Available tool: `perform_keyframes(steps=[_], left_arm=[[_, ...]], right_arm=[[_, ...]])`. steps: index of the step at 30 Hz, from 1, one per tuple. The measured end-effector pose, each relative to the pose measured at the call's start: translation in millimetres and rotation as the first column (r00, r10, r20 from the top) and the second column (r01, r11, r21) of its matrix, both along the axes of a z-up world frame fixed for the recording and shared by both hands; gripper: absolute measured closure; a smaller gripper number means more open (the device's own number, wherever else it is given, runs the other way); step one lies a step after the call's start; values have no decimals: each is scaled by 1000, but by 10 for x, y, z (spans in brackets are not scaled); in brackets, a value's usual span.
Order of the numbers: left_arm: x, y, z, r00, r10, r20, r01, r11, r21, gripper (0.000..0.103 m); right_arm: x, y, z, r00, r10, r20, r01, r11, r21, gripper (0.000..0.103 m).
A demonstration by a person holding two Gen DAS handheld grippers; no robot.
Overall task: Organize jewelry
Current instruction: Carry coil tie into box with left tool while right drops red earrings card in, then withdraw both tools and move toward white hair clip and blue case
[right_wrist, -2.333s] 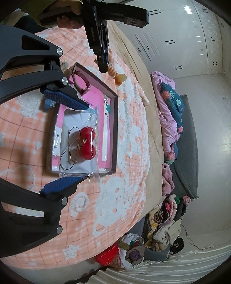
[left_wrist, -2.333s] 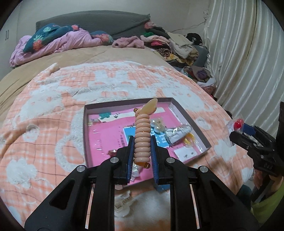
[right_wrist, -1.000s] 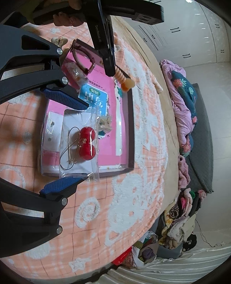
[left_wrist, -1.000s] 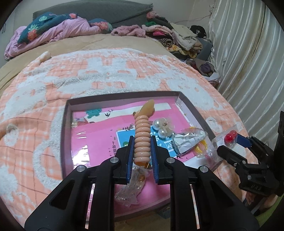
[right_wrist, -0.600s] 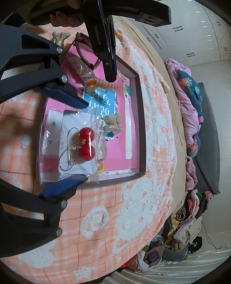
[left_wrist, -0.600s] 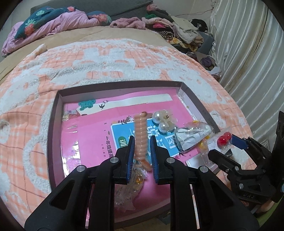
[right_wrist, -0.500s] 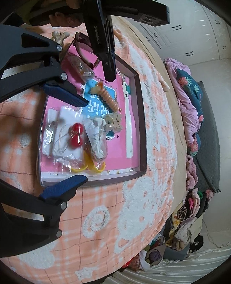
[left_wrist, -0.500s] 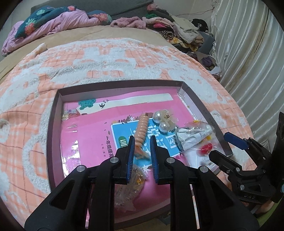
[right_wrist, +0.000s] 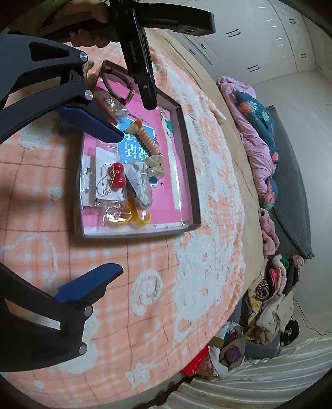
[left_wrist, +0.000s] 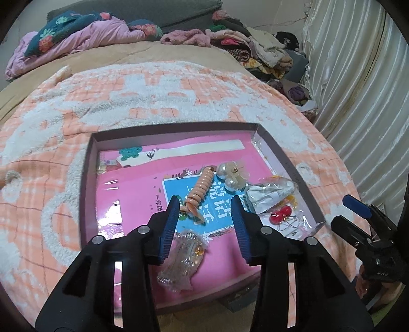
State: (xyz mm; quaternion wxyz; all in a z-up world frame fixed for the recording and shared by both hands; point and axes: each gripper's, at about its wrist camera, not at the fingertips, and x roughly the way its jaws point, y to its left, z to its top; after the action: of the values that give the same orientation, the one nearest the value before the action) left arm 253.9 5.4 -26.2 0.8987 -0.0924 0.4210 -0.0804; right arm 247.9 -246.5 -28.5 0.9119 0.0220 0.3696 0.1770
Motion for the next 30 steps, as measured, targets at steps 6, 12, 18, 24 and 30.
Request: perform_keyframes(steps=[6,12,18,24,30], left_arm=[[-151,48,191,1000,14,24,-14,1000,-8,41],[-342,168,387,997,53,57,-52,999,-13,21],[-518,371,545,991,105,86,-104,994,-20,15],[-697,509,634,986,131,101,-131,991,-10,15],[-874,583,619,985,140,102,-143,990,16,15]], right_arm=[[-148,-37,170,999,-4,32,3,1000,7,6],[-286,-16,321,998,3,66,-4,1000,19,6],[-413,34,441,996,24,91,-26,999,24,6],[-536,111,546,992,49,114,-51,998,23,6],[-630,203,610,989,70,128,-73,997,20,6]])
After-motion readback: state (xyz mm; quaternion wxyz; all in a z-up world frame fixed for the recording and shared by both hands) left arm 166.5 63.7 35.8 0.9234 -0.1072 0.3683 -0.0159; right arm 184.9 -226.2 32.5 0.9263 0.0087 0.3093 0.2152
